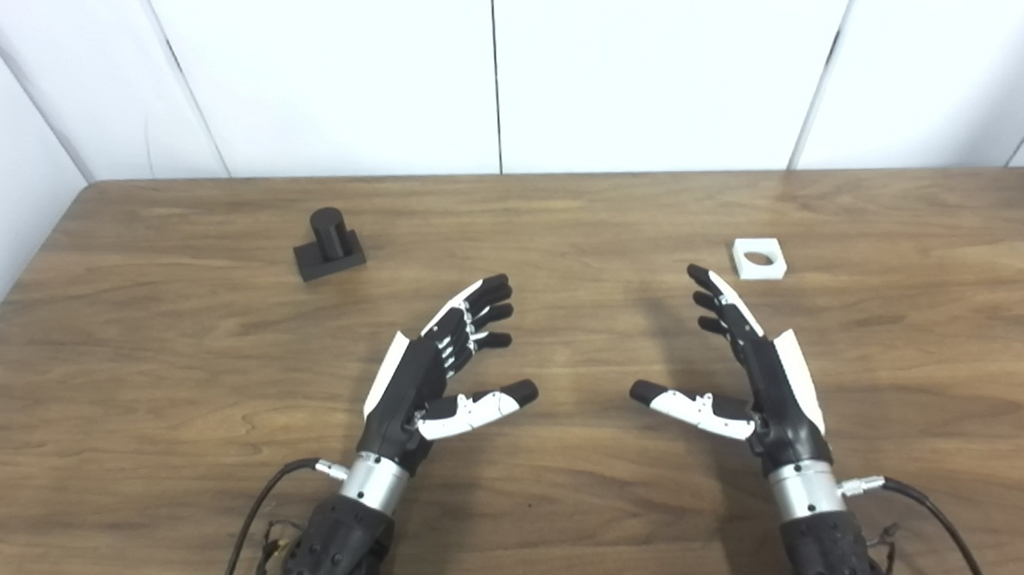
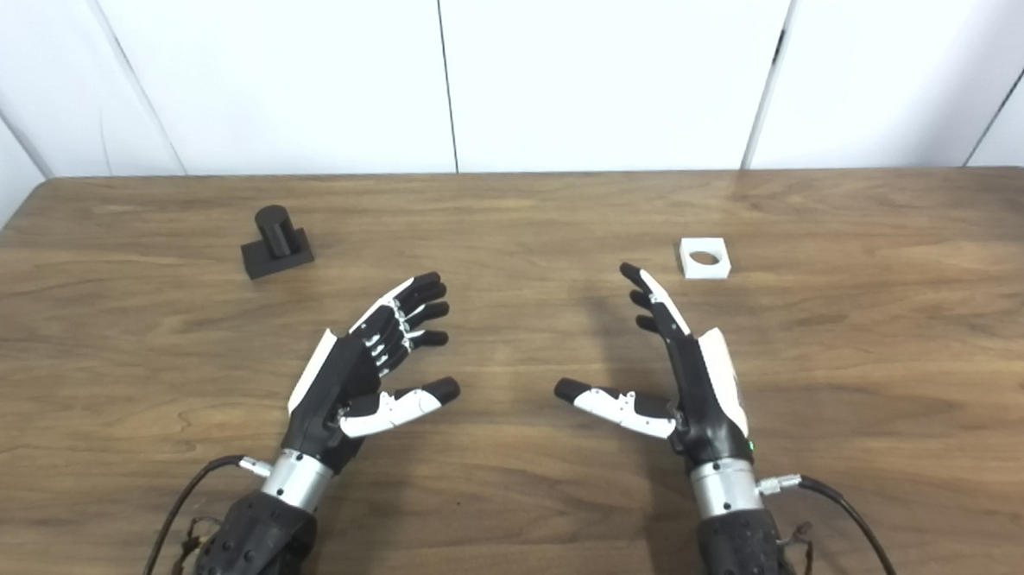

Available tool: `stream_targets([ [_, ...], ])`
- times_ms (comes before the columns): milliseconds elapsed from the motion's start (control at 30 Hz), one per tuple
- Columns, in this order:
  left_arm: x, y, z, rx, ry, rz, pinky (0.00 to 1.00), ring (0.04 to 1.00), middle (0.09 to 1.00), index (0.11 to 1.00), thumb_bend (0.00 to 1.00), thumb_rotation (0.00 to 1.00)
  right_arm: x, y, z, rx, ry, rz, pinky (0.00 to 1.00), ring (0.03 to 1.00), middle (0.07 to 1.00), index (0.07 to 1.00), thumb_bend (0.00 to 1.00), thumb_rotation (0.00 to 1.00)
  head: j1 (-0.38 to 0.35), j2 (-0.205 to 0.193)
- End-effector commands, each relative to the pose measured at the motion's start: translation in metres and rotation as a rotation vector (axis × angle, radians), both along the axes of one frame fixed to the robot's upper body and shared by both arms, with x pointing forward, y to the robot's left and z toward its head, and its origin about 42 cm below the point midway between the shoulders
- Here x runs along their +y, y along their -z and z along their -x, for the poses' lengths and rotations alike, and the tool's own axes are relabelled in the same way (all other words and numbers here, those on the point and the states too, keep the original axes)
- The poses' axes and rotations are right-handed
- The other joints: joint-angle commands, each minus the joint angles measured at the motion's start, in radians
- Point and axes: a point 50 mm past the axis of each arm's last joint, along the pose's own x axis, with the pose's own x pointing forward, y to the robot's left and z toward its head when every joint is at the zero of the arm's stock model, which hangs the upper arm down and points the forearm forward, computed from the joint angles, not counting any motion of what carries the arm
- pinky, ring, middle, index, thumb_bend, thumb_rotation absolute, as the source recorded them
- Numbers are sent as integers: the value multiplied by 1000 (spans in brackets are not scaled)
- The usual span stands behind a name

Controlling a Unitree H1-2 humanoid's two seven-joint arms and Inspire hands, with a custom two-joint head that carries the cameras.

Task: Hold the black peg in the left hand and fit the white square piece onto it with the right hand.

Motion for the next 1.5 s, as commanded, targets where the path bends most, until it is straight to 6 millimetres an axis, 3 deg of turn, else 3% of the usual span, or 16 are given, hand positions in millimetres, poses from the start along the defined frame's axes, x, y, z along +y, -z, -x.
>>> stream_targets([
  [0, 1, 0, -2, -20, -4, -2, 754, 855, 889, 876, 785, 258, 5, -16, -4, -84, -10, -15, 835, 896, 925, 899, 845, 396, 1, 1],
  [233, -9, 3, -1, -12, 4, 3, 716, 834, 885, 870, 779, 253, -3, -12, -3, -93, -6, -30, 793, 878, 915, 893, 835, 362, 133, -30],
  [300, -16, 5, -1, -9, 5, 0, 706, 830, 885, 869, 782, 259, -11, -9, -2, -92, -5, -27, 790, 878, 913, 893, 829, 349, 225, -54],
  [433, -28, 11, -1, 3, 13, 10, 716, 837, 883, 871, 774, 245, -26, -3, -1, -81, -3, -10, 815, 888, 926, 908, 822, 394, 287, -74],
  [733, -33, 12, -3, -15, 2, 5, 715, 828, 868, 857, 741, 186, -38, 1, -2, -73, 3, -19, 822, 891, 919, 898, 849, 394, 288, -79],
  [867, -29, 7, -6, -31, -41, -18, 653, 781, 830, 809, 756, 185, -40, 1, -2, -74, 4, -17, 819, 887, 912, 887, 861, 400, 290, -80],
  [1233, -9, -6, -19, -90, -62, -99, 589, 746, 795, 710, 717, 95, -42, 3, -2, -62, 3, -19, 818, 884, 913, 884, 862, 397, 294, -83],
  [1467, 6, -17, -29, -123, -86, -150, 585, 721, 763, 695, 709, 57, -44, 2, -3, -58, 6, -15, 807, 878, 913, 874, 866, 407, 296, -84],
])
